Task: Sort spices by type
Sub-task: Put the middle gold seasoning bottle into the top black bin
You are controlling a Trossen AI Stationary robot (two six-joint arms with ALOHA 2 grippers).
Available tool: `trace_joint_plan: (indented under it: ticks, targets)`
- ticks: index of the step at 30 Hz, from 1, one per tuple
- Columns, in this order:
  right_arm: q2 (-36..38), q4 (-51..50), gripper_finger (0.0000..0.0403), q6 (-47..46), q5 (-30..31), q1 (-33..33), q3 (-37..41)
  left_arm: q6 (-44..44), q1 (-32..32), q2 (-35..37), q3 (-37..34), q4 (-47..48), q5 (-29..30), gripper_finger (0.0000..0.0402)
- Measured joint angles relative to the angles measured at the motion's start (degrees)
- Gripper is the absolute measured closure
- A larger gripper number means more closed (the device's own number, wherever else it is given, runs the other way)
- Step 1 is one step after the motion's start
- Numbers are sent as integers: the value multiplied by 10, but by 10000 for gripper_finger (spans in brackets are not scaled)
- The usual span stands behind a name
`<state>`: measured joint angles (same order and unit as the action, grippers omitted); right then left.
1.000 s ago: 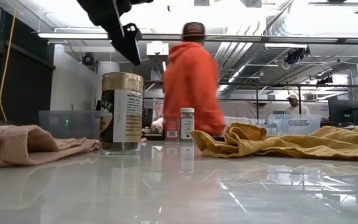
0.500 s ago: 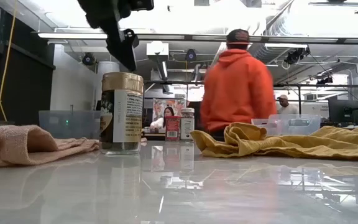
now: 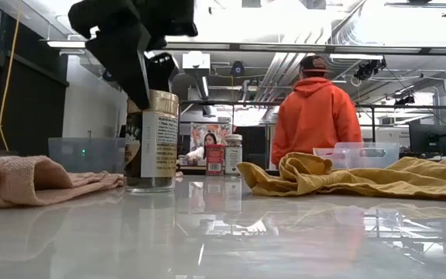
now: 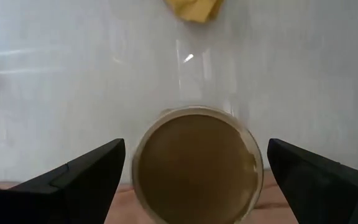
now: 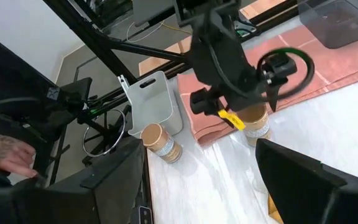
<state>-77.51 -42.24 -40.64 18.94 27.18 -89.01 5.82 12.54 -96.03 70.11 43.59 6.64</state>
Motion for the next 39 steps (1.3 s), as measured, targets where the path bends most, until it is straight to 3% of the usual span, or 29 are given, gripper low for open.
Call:
trace_joint_plan:
  ticks: [6,12,15,17,20,23,25,29,33,39]
  targets:
    - [0,0,98,0,0,0,0,-9,-1,-31,0,-5,-18,42]
    - [0,-5,98,6,0,0,0,-9,-4,-32,0,-11,-9,156]
    - [0,-22,98,6,0,0,0,2,-15,-11,2,9,-10,168]
    - [0,-46,98,11,-7,0,0,11,-31,15,11,40,10,168]
    - [0,-90,98,13,-7,0,0,31,-68,75,24,76,96,168]
    - [0,-123,98,33,-1,0,0,79,-129,145,32,103,197,168]
    - [0,-130,98,58,10,0,0,121,-189,183,34,132,226,168]
    - [0,-125,98,112,48,-5,0,163,-338,220,33,204,226,168]
    - [0,-115,98,146,83,-30,0,107,-478,213,33,207,209,168]
    - [0,-69,98,123,95,-93,0,75,-608,181,23,178,150,168]
